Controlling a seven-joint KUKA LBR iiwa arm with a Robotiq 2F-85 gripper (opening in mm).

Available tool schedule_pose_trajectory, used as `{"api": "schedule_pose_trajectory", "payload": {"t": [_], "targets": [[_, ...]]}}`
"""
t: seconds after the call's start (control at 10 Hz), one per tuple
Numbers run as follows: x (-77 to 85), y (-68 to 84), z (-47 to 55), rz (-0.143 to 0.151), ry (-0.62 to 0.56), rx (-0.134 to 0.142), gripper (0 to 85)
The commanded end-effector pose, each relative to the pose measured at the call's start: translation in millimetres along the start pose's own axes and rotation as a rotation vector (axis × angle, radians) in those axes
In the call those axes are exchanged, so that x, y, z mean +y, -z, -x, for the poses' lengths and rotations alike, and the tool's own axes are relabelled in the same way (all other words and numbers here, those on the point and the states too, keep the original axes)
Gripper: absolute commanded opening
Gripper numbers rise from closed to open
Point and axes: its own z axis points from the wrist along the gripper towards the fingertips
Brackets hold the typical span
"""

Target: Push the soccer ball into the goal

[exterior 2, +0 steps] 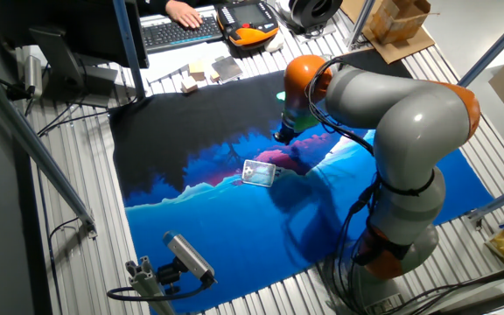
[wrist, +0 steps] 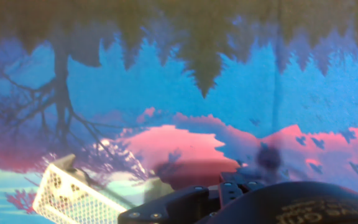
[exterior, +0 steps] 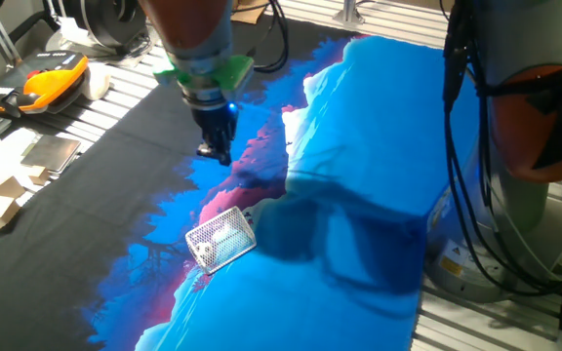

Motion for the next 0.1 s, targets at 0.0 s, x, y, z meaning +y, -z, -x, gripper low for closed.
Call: {"api": "schedule_pose_trajectory", "payload": {"t": [0.0], "targets": [[-4.2,-1.2,-3.8,0.001,0.002,0.0,0.0]]}}
